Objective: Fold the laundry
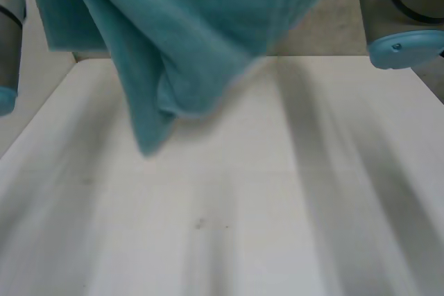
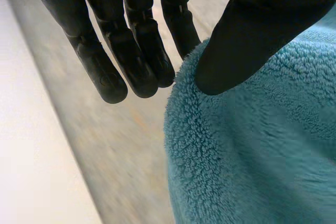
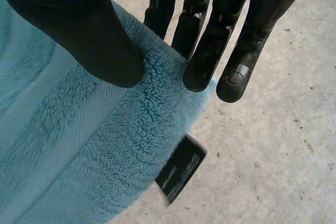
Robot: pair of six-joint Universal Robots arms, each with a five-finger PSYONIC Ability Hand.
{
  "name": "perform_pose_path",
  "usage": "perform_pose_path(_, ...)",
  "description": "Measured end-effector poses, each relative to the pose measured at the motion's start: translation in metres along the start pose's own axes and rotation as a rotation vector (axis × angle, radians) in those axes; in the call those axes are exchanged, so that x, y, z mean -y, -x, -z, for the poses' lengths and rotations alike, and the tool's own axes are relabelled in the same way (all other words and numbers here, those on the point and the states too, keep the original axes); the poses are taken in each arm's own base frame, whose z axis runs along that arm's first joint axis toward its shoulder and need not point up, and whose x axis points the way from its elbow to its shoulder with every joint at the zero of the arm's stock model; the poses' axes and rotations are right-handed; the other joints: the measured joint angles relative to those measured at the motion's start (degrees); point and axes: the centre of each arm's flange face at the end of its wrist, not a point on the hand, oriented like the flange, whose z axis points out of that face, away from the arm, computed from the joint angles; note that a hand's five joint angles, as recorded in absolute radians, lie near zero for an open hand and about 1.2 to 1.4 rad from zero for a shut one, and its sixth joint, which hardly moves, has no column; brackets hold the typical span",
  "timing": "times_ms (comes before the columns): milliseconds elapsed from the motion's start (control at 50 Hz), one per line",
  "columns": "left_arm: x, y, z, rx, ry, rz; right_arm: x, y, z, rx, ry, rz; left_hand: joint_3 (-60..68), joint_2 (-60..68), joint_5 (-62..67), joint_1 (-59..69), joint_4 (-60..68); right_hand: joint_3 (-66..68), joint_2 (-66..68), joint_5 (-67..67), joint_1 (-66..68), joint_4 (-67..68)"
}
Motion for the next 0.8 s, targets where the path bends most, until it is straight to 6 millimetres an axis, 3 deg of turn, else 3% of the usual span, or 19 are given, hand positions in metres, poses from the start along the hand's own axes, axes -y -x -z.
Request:
perform_pose_path(80, -0.002, -0.002, 0.004, 0.018, -0.016, -0.015, -0.003, 0.001, 0.017, 0.050, 0.059, 0.002, 0.00, 0.00, 0.00, 0.00, 0.01, 0.09, 0.00, 0.01, 0.00, 0.00)
perform_pose_path(140, -0.021, -0.014, 0.025, -0.020, 0.063, -0.040, -0.023, 0.008, 0.043, 0.139, 0.154, 0.016, 0.00, 0.01, 0.00, 0.00, 0.01, 0.24, 0.00, 0.02, 0.00, 0.00)
perform_pose_path(240, -0.071, -0.040, 0.089, -0.141, 0.294, -0.088, -0.064, 0.018, 0.097, 0.298, 0.369, 0.033, 0.00, 0.03, 0.00, 0.00, 0.02, 0.24, 0.00, 0.10, 0.00, 0.00)
perform_pose_path(320, -0.100, -0.050, 0.135, -0.214, 0.447, -0.115, -0.090, 0.026, 0.140, 0.416, 0.539, 0.039, 0.01, 0.04, 0.00, 0.00, 0.04, 0.24, 0.00, 0.22, 0.00, 0.00)
perform_pose_path(360, -0.112, -0.052, 0.155, -0.241, 0.513, -0.124, -0.102, 0.030, 0.161, 0.472, 0.619, 0.044, 0.01, 0.04, 0.00, 0.00, 0.04, 0.24, 0.00, 0.22, 0.00, 0.00)
perform_pose_path(380, -0.112, -0.052, 0.155, -0.241, 0.513, -0.124, -0.102, 0.030, 0.161, 0.472, 0.619, 0.044, 0.01, 0.04, 0.00, 0.00, 0.04, 0.24, 0.00, 0.22, 0.00, 0.00)
perform_pose_path(400, -0.127, -0.054, 0.179, -0.271, 0.595, -0.135, -0.117, 0.033, 0.188, 0.534, 0.716, 0.053, 0.01, 0.04, 0.00, 0.00, 0.04, 0.24, 0.00, 0.23, 0.00, 0.00)
perform_pose_path(440, -0.130, -0.054, 0.185, -0.279, 0.616, -0.137, -0.121, 0.033, 0.194, 0.547, 0.741, 0.056, 0.01, 0.05, 0.00, 0.00, 0.04, 0.24, 0.00, 0.23, 0.00, 0.00)
perform_pose_path(520, -0.146, -0.056, 0.219, -0.328, 0.752, -0.149, -0.144, 0.025, 0.226, 0.578, 0.860, 0.070, 0.01, 0.05, 0.00, 0.00, 0.04, 0.23, 0.00, 0.24, 0.00, 0.00)
perform_pose_path(560, -0.148, -0.057, 0.225, -0.341, 0.784, -0.152, -0.147, 0.021, 0.229, 0.566, 0.870, 0.073, 0.01, 0.05, 0.00, 0.00, 0.04, 0.24, 0.00, 0.24, 0.00, 0.00)
perform_pose_path(600, -0.147, -0.057, 0.232, -0.357, 0.820, -0.154, -0.149, 0.013, 0.229, 0.536, 0.869, 0.079, -10.05, -10.35, -7.26, -6.41, -9.61, 0.24, 0.00, 0.24, 0.00, 0.01)
perform_pose_path(620, -0.145, -0.057, 0.235, -0.366, 0.837, -0.155, -0.149, 0.006, 0.227, 0.510, 0.862, 0.083, -21.45, -21.95, -18.01, -18.38, -20.63, 0.23, 0.00, 0.24, 0.00, 0.00)
perform_pose_path(640, -0.143, -0.057, 0.236, -0.370, 0.844, -0.156, -0.149, 0.001, 0.226, 0.491, 0.856, 0.085, -21.45, -21.95, -18.01, -18.38, -20.63, 0.24, 0.00, 0.24, 0.00, 0.00)
perform_pose_path(680, -0.137, -0.056, 0.235, -0.374, 0.849, -0.156, -0.149, -0.010, 0.222, 0.447, 0.840, 0.089, -40.55, -41.23, -38.20, -38.05, -40.80, 0.24, 0.00, 0.24, 0.00, 0.00)
perform_pose_path(800, -0.124, -0.046, 0.218, -0.332, 0.805, -0.152, -0.151, -0.028, 0.216, 0.381, 0.807, 0.079, -48.97, -49.53, -47.07, -42.90, -49.55, 0.24, 0.00, 0.24, 0.00, 0.01)
